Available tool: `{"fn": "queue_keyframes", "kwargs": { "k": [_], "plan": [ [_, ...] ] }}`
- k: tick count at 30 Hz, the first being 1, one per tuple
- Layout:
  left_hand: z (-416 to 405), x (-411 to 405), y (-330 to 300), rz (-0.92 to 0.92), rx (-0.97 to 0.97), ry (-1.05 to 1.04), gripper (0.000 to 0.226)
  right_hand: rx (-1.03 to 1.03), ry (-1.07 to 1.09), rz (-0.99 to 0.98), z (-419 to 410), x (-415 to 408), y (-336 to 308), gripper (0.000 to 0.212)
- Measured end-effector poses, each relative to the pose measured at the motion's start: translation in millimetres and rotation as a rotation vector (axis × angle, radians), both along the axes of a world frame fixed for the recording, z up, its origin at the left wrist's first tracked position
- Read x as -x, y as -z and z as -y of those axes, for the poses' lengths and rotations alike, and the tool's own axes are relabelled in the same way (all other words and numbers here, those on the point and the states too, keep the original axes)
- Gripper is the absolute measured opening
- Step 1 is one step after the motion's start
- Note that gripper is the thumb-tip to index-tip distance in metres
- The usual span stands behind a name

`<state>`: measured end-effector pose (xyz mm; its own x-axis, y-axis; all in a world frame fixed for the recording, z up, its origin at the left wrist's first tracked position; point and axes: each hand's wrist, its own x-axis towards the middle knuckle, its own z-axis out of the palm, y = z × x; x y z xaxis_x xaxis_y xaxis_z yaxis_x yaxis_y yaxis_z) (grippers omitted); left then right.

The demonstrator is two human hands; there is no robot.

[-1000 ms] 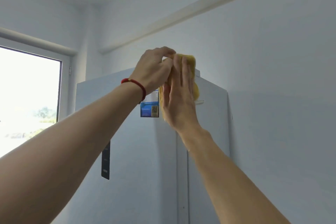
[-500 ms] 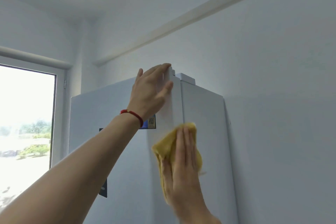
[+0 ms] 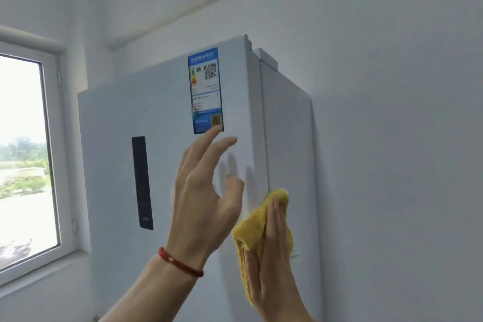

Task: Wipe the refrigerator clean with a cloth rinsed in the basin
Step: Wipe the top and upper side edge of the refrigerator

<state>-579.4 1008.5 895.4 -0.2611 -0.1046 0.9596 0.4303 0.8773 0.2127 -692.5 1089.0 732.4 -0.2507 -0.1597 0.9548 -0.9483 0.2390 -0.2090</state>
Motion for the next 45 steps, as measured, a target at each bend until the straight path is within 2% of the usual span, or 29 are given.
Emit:
{"fn": "queue_keyframes", "kwargs": {
  "k": [3,5,6,9,11,13,16,18,20,25,27,29,31,33,35,38,40,41,45],
  "plan": [
    [-0.1,-1.0,63.4,0.064,0.05,-0.039,0.057,0.034,0.165,0.249,9.6,11.9,98.2,0.062],
    [6.2,-5.3,85.1,0.095,0.074,-0.049,0.058,0.087,0.19,0.245,2.2,11.0,142.7,0.055],
    [11.1,-7.8,92.4,0.114,0.081,-0.055,0.058,0.034,0.213,0.205,-1.7,0.9,154.8,0.06],
    [27.3,-15.9,107.8,0.159,0.067,-0.095,0.055,-0.056,-0.038,0.234,-14.1,-38.4,108.0,0.086],
    [35.7,-18.5,114.2,0.165,0.02,-0.119,0.049,-0.062,-0.117,0.163,-14.5,-37.1,37.7,0.085],
    [41.0,-19.4,119.9,0.177,-0.034,-0.131,0.046,-0.046,-0.062,0.133,-9.4,-24.4,-23.2,0.081],
    [43.7,-19.8,134.5,0.211,-0.07,-0.124,0.047,0.024,-0.083,0.134,-0.6,-9.8,-45.4,0.074],
    [41.9,-21.4,158.5,0.284,-0.028,-0.1,0.052,0.044,-0.092,0.144,-0.9,-10.9,-7.3,0.074],
    [40.8,-22.8,184.8,0.349,0.041,-0.068,0.055,0.041,-0.099,0.225,-0.7,-23.3,59.8,0.077],
    [38.3,-22.2,243.5,0.402,0.096,-0.021,0.053,0.044,0.047,0.737,-0.4,-73.9,268.9,0.087],
    [34.6,-22.8,257.6,0.424,0.088,0.012,0.052,0.053,0.048,0.878,-3.8,-85.2,314.5,0.08],
    [32.7,-25.2,268.8,0.462,0.097,0.046,0.052,0.023,0.043,1.004,-5.5,-95.7,322.8,0.072],
    [33.1,-29.8,276.7,0.481,0.099,0.061,0.052,0.045,0.037,1.038,-3.1,-106.5,300.8,0.069],
    [33.6,-32.8,279.8,0.479,0.096,0.066,0.051,0.12,-0.007,0.969,-1.4,-109.1,259.9,0.066],
    [33.4,-33.3,280.5,0.48,0.092,0.067,0.051,0.178,-0.028,0.816,-1.0,-106.5,203.1,0.064],
    [32.2,-36.1,283.2,0.495,0.089,0.058,0.05,0.264,-0.088,0.705,-2.5,-92.3,137.7,0.07],
    [32.3,-39.9,286.8,0.509,0.103,0.051,0.049,0.314,-0.039,0.685,-1.7,-89.6,149.7,0.069],
    [31.5,-41.7,289.8,0.514,0.111,0.052,0.048,0.302,-0.004,0.705,-2.3,-93.0,176.2,0.067],
    [22.5,-41.0,297.6,0.526,0.1,0.051,0.048,0.156,0.031,0.974,-21.3,-111.6,285.2,0.062]
  ]
}}
